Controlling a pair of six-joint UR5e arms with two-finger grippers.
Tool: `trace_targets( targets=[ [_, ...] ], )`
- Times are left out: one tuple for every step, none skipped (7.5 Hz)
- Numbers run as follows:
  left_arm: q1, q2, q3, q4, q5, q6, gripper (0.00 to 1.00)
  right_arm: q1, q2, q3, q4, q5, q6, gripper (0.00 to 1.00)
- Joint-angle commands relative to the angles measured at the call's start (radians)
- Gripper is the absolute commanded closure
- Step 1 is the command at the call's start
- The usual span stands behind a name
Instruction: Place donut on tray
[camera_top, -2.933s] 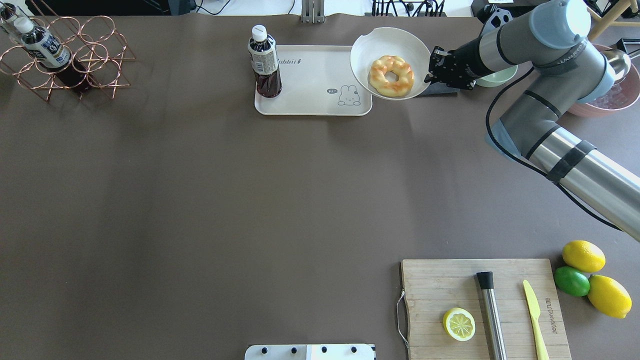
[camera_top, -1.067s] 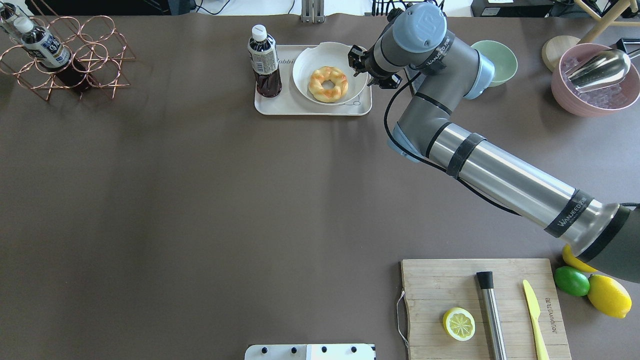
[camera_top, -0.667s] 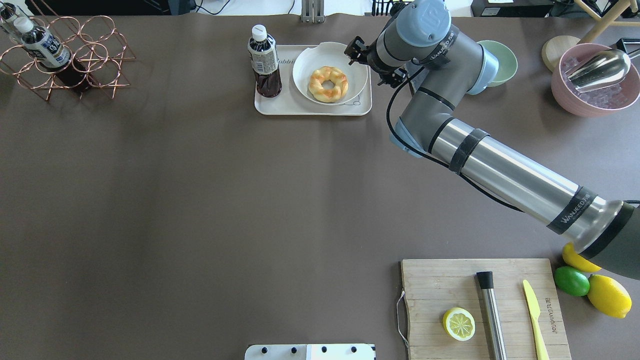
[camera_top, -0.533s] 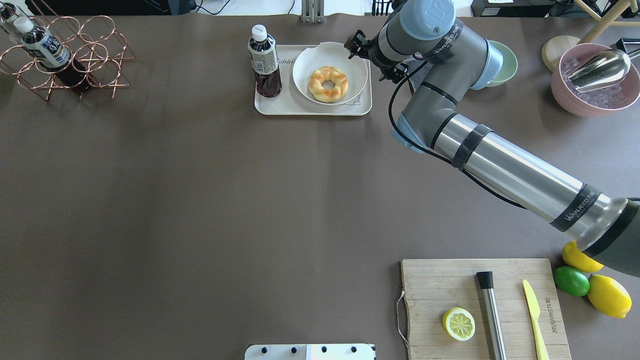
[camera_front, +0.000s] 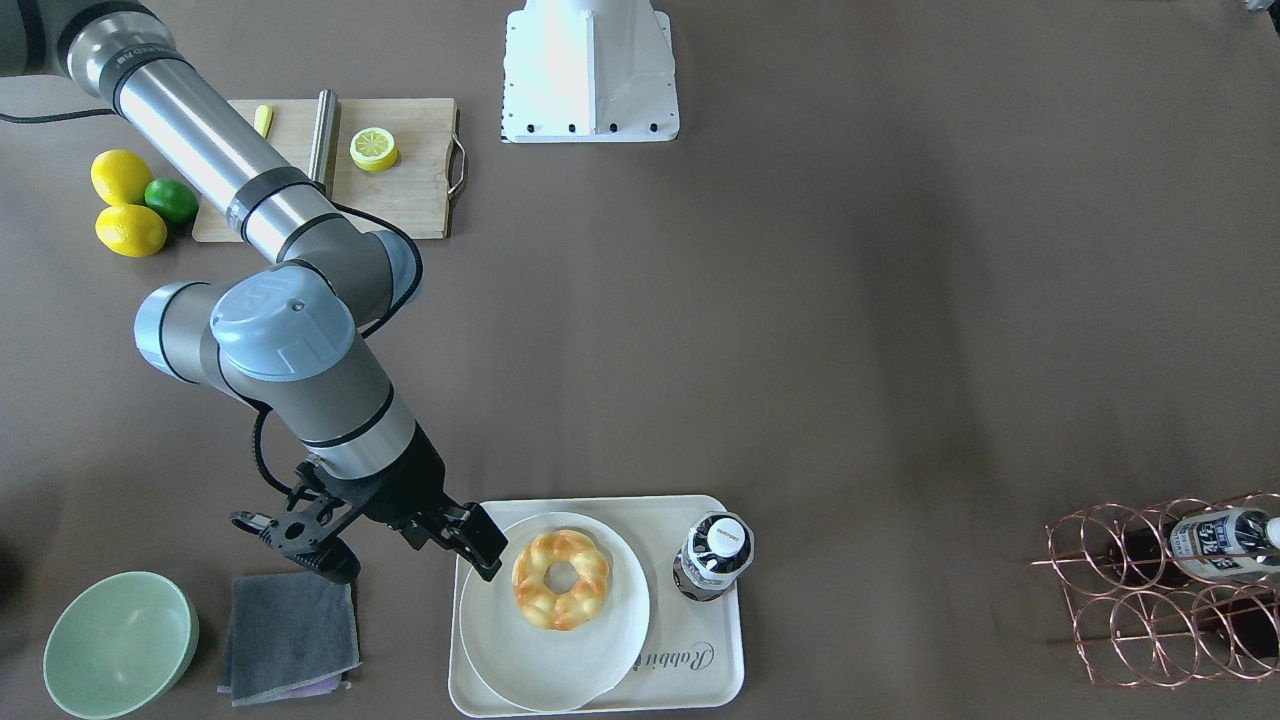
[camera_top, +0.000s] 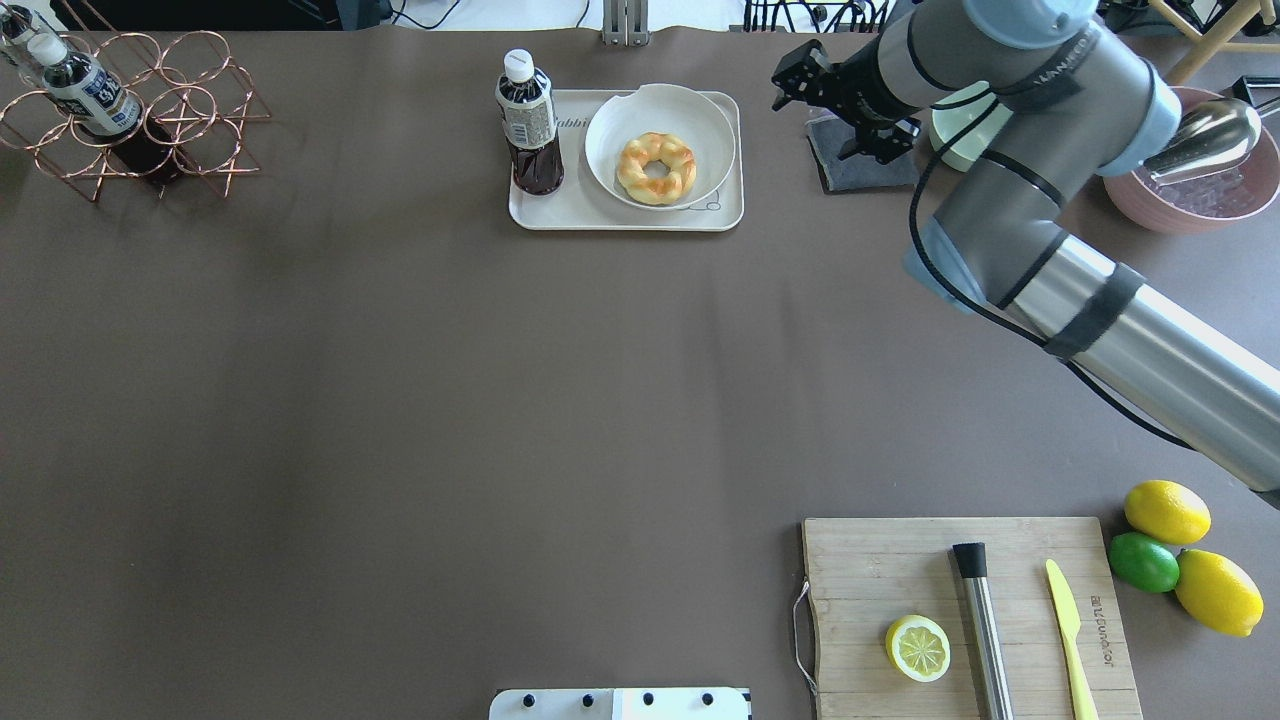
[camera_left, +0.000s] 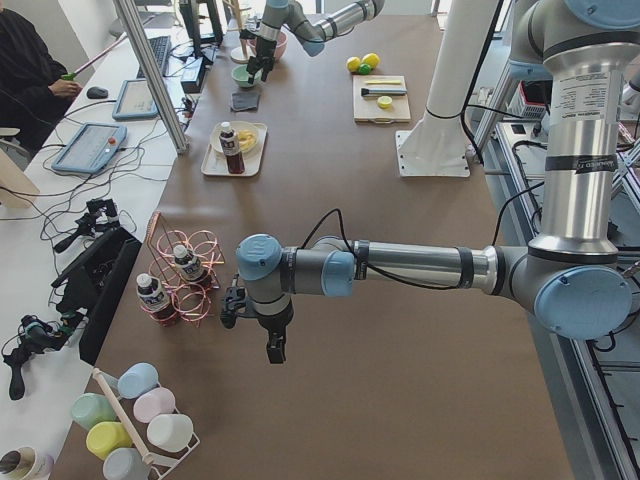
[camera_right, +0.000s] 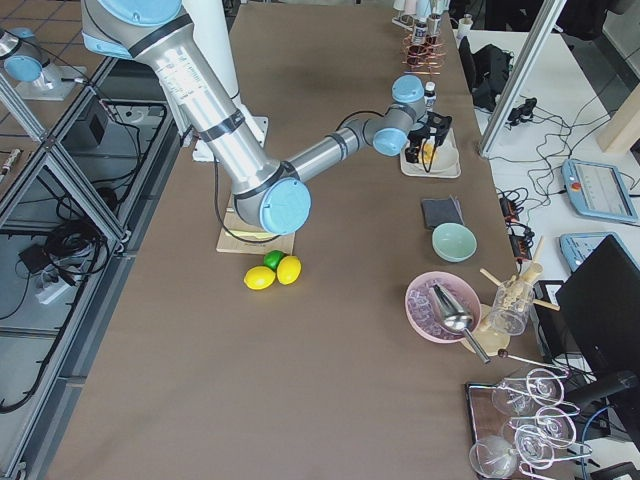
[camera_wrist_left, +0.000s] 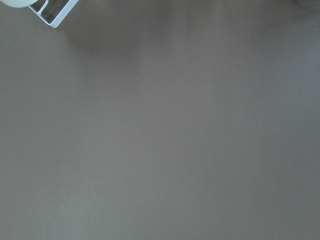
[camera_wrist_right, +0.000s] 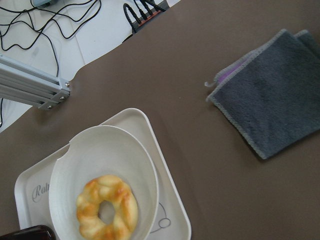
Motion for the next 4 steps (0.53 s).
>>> trace_targets(
  targets=[
    [0.000, 0.004, -0.005, -0.001, 0.000, 0.000, 0.02, 0.032, -0.309, 0.378, -0.158, 0.016, -0.145, 0.00],
    [0.000, 0.008, -0.005, -0.001, 0.000, 0.000, 0.02, 0.037, -0.401, 0.469, -0.213, 0.004, -0.214, 0.00],
    [0.000, 0.013, -0.005, -0.001, 0.000, 0.002, 0.02, 0.051, -0.463, 0.495, -0.235, 0.001, -0.295, 0.00],
    [0.000, 0.016, -0.004, -0.001, 0.000, 0.002, 0.02, 0.069, -0.536, 0.493, -0.246, -0.004, -0.434, 0.00]
  ],
)
